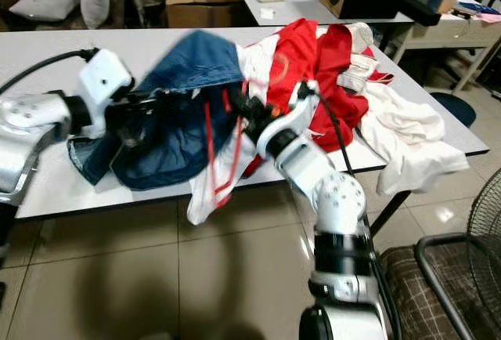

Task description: Hang hanger

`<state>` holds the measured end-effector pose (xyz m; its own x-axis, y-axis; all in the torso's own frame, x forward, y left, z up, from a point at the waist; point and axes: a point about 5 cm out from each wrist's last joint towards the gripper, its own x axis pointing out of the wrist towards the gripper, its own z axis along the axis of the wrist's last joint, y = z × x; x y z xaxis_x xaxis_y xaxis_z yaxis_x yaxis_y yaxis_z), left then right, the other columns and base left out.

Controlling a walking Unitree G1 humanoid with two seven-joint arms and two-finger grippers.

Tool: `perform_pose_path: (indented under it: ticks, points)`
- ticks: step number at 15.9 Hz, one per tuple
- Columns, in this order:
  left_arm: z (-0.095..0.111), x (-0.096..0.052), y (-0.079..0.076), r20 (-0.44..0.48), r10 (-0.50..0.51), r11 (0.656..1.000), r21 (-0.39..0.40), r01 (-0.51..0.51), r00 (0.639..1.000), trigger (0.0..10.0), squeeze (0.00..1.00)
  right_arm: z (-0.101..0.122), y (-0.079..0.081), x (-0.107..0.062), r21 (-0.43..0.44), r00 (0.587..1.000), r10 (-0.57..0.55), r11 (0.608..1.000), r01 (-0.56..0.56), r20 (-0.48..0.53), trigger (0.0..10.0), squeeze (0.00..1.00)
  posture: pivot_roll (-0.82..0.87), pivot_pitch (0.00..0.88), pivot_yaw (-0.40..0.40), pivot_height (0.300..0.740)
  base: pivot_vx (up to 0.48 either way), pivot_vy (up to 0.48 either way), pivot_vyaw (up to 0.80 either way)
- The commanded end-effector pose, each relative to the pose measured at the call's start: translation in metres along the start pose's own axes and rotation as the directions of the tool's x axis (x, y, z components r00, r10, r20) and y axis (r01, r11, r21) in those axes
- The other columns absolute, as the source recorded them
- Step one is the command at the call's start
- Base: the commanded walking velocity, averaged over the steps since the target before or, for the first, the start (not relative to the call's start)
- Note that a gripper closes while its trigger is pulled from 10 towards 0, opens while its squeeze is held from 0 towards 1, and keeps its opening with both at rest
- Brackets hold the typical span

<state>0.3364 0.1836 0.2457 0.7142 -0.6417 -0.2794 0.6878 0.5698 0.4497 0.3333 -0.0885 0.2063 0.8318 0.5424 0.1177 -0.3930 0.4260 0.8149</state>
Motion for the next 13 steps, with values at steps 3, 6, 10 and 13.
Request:
perform_pose_path:
  ticks: [3, 6, 10, 13]
  points:
    - [0.015, -0.011, 0.002, 0.043, -0.063, 0.996, -0.066, 0.066, 0.997, 0.0, 0.00, 0.024, 0.009, 0.009, -0.016, 0.990, 0.047, 0.999, -0.045, 0.135, 10.0, 0.00, 0.08, 0.000, -0.030, 0.740, 0.000, 0.000, 0.00]
    - [0.056, -0.023, 0.011, 0.267, -0.162, 0.956, -0.198, 0.218, 0.950, 0.0, 0.00, 0.038, 0.022, 0.031, -0.037, 0.961, 0.087, 0.996, -0.080, 0.262, 10.0, 0.00, 0.11, 0.000, -0.052, 0.740, 0.000, 0.000, 0.00]
    - [0.090, -0.013, 0.011, 0.482, -0.149, 0.890, -0.315, 0.330, 0.863, 0.0, 0.00, 0.040, 0.032, 0.039, -0.075, 0.931, 0.141, 0.990, -0.122, 0.336, 10.0, 0.00, 0.13, 0.000, -0.066, 0.740, 0.000, 0.000, 0.00]
    - [0.130, -0.006, 0.011, 0.656, -0.109, 0.795, -0.394, 0.462, 0.747, 0.0, 0.00, 0.039, 0.033, 0.047, -0.238, 0.905, 0.176, 0.967, -0.086, 0.387, 10.0, 0.00, 0.16, 0.000, -0.086, 0.740, 0.000, 0.000, 0.00]
